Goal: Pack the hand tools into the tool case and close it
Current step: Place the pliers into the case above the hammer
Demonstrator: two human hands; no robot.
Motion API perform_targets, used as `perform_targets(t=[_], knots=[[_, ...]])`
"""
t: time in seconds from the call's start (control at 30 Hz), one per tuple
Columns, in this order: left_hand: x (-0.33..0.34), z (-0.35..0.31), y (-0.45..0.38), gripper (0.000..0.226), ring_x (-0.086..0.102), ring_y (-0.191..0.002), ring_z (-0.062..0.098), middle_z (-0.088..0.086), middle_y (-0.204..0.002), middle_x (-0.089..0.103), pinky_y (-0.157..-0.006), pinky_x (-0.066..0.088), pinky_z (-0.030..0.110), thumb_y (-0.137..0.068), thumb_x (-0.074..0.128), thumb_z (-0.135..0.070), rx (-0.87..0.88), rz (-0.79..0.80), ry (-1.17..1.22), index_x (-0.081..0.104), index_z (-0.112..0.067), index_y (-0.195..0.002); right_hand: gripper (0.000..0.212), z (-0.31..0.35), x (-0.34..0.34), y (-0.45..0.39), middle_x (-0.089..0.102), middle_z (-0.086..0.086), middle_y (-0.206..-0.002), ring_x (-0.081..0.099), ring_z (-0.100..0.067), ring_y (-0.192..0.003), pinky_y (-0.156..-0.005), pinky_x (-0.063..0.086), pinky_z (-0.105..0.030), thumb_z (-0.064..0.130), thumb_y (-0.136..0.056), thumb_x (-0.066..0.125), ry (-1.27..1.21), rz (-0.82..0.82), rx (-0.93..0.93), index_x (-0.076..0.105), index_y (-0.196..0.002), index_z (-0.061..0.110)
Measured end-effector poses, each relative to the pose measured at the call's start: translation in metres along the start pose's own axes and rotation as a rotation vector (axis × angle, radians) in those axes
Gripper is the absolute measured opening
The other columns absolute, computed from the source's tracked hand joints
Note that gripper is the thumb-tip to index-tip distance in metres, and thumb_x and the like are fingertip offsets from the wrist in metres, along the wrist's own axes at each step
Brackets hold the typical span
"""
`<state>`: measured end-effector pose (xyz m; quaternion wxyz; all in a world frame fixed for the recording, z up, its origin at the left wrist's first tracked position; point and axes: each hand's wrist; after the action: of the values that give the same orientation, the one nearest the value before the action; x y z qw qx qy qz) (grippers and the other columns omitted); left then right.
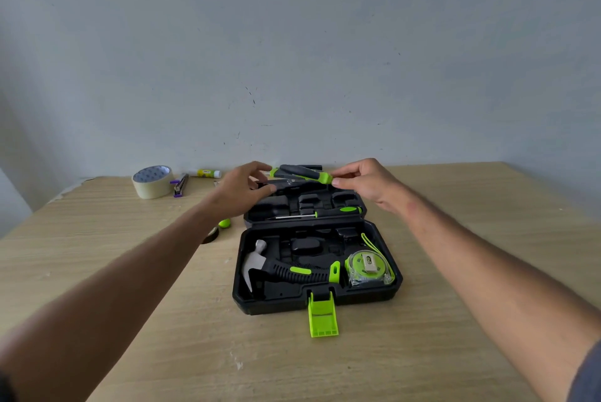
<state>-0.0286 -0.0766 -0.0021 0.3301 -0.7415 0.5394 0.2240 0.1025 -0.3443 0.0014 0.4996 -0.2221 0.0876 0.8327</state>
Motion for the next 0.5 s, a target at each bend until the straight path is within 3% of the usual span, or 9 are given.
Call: perform_targets(t=[0.13, 0.27, 0.5], knots=[[-0.008, -0.003, 0.002, 0.043, 0.067, -0.077, 0.006, -0.006, -0.09, 0.075, -0.076, 0.052, 0.022, -0.081, 0.083, -0.039, 0.007, 0.079, 0.058, 0.069, -0.026, -0.119, 0.028, 0.006, 0.005, 0.008, 0.076, 0.004, -0.111, 0.068, -0.016, -0.112, -0.095, 0.05, -0.022, 0.014, -0.084, 0.082, 0.052, 0.093, -0.061, 0.079, -0.112, 0.017], [-0.011, -0.007, 0.011, 0.025, 0.064, -0.071, 0.005, -0.001, -0.077, 0.075, -0.074, 0.051, 0.025, -0.081, 0.082, -0.038, 0.059, 0.198, 0.038, 0.079, -0.02, -0.098, 0.026, 0.007, 0.005, 0.016, 0.077, 0.004, -0.11, 0.069, -0.017, -0.11, -0.107, 0.05, -0.034, 0.017, -0.083, 0.083, 0.095, 0.173, -0.077, 0.08, -0.109, 0.02], [-0.017, -0.025, 0.036, 0.017, 0.065, -0.074, 0.0, -0.007, -0.079, 0.075, -0.068, 0.048, 0.015, -0.08, 0.082, -0.044, 0.107, 0.312, -0.076, 0.08, -0.028, -0.086, 0.028, 0.003, -0.004, 0.036, 0.08, 0.0, -0.105, 0.072, -0.015, -0.106, -0.107, 0.049, -0.034, 0.013, -0.081, 0.085, 0.091, 0.307, -0.094, 0.08, -0.109, 0.015]])
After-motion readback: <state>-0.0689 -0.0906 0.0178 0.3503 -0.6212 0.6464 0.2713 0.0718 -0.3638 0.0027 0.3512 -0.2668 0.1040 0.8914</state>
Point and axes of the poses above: each hand's wrist, its own y-axis away from the middle knuckle, its own x-axis out of the palm, z = x × y
